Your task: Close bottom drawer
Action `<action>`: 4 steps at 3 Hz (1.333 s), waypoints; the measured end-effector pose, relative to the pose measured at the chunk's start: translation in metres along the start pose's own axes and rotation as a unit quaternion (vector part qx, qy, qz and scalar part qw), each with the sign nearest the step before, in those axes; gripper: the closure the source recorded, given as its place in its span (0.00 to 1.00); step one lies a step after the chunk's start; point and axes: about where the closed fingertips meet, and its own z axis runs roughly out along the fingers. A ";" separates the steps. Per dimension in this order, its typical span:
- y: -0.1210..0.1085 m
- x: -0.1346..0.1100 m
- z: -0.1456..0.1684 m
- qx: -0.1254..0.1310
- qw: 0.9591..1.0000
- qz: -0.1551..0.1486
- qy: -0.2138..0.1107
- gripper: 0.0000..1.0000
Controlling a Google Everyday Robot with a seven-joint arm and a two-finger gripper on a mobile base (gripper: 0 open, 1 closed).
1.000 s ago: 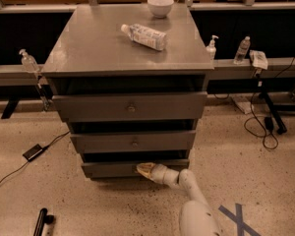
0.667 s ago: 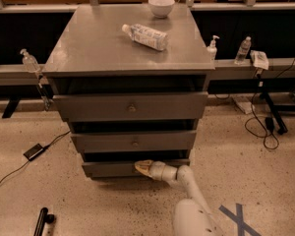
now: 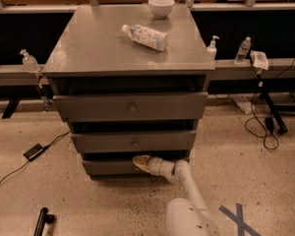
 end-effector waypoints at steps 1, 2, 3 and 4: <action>0.000 -0.005 0.003 -0.013 1.000 0.009 -0.007 1.00; 0.011 0.012 -0.015 -0.022 1.000 0.019 -0.001 1.00; 0.026 0.041 -0.059 -0.012 0.999 0.044 -0.003 1.00; 0.036 0.045 -0.091 -0.007 0.997 0.066 -0.030 1.00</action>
Offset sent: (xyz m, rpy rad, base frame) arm 0.0114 -0.0552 -0.0669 0.0126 0.0672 0.0499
